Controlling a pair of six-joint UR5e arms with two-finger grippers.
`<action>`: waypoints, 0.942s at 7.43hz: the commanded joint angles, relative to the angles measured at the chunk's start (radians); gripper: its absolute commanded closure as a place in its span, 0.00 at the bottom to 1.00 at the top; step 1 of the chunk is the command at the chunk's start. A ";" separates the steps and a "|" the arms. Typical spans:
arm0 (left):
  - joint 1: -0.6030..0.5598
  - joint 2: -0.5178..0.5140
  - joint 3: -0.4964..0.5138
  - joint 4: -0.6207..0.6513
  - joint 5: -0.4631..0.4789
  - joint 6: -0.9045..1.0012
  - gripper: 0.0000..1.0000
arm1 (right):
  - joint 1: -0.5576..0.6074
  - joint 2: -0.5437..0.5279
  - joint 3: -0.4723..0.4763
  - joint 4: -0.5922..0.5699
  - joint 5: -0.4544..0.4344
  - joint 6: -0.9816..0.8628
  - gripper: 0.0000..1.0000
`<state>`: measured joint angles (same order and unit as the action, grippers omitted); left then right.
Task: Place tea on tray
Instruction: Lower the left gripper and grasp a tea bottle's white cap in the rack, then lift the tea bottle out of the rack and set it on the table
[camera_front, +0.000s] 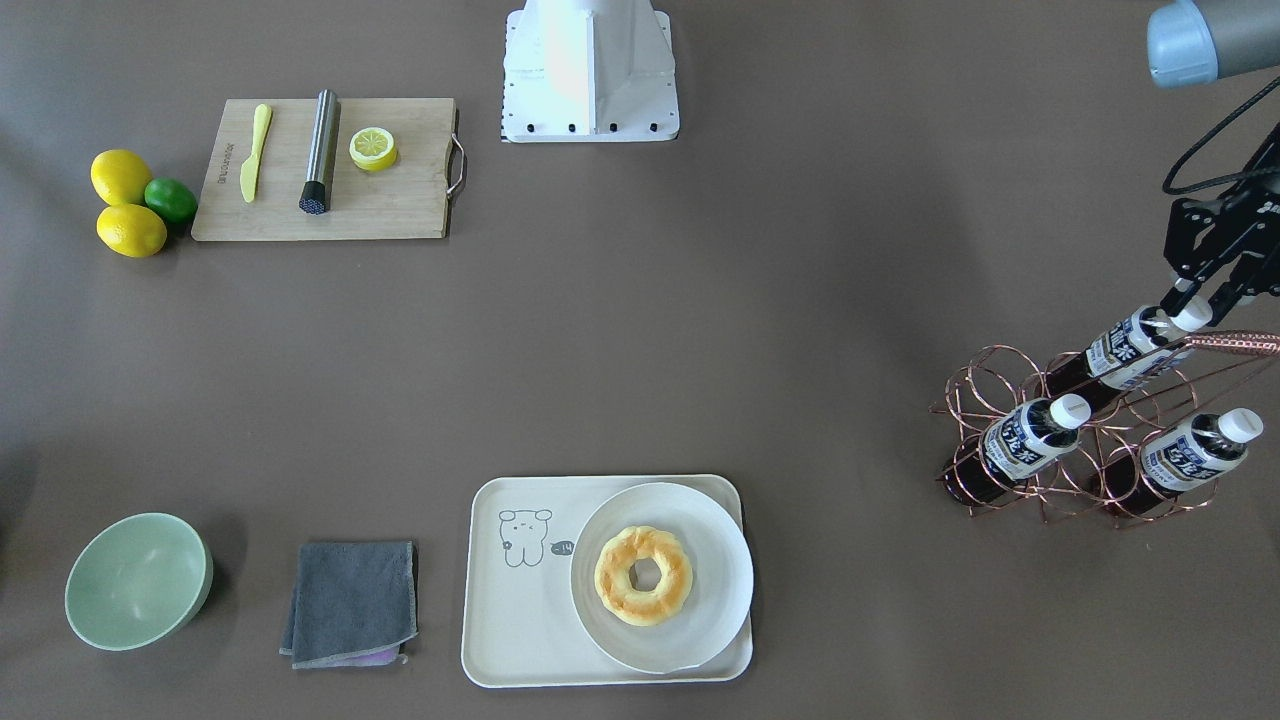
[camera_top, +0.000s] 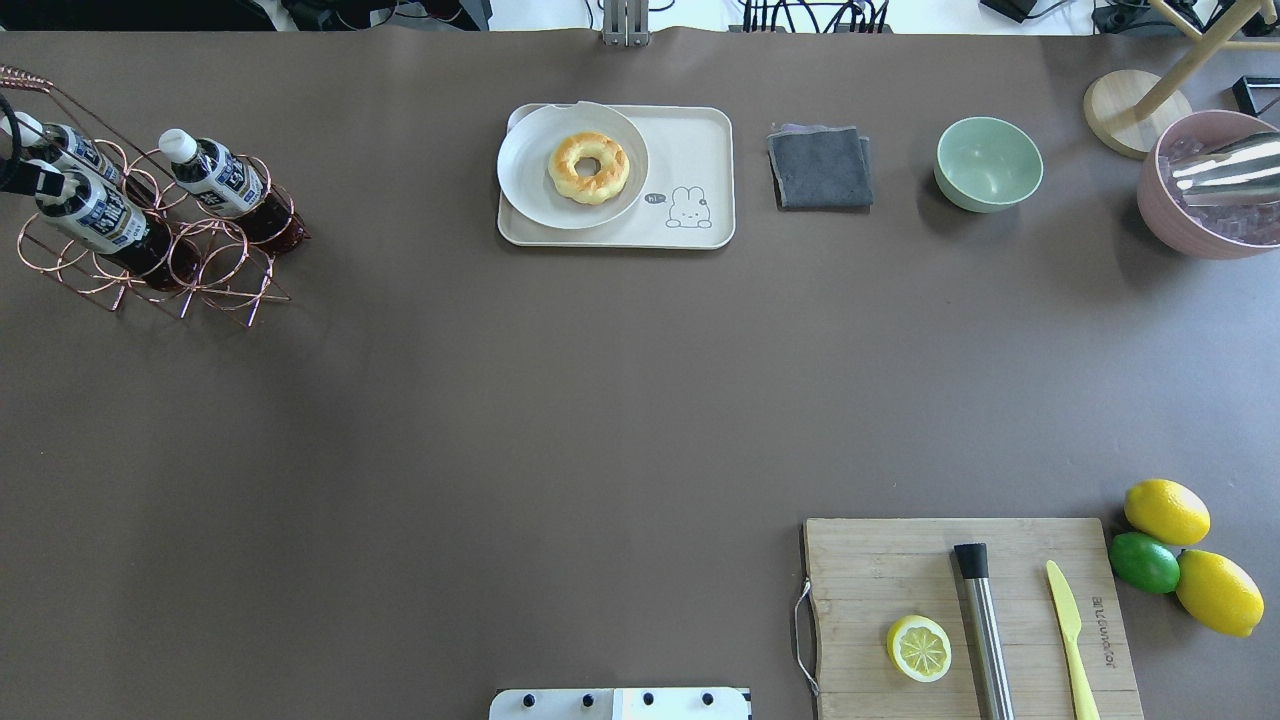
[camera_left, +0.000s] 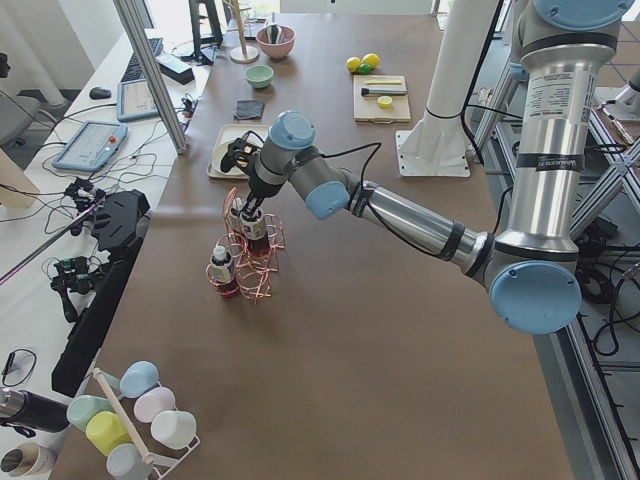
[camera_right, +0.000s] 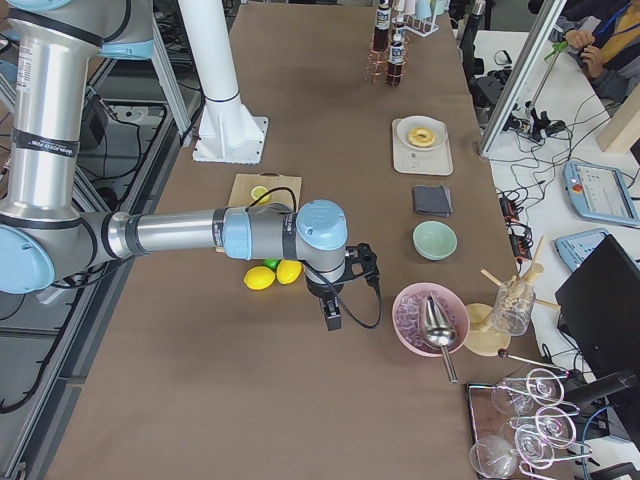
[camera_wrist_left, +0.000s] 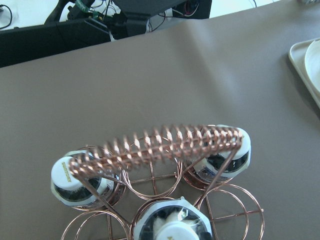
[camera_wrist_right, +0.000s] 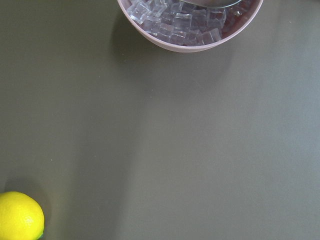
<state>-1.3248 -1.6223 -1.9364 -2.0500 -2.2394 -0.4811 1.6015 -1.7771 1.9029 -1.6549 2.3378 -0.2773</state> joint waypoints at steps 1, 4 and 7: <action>-0.153 0.004 -0.047 0.020 -0.164 0.007 1.00 | 0.000 -0.002 -0.001 0.000 0.000 -0.003 0.00; -0.085 -0.048 -0.373 0.497 -0.074 -0.007 1.00 | 0.000 -0.005 0.001 0.000 0.003 -0.002 0.00; 0.164 -0.258 -0.444 0.681 0.059 -0.286 1.00 | 0.000 -0.002 0.007 0.001 0.018 0.000 0.00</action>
<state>-1.3246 -1.7652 -2.3501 -1.4520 -2.2817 -0.5859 1.6015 -1.7811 1.9051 -1.6550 2.3455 -0.2780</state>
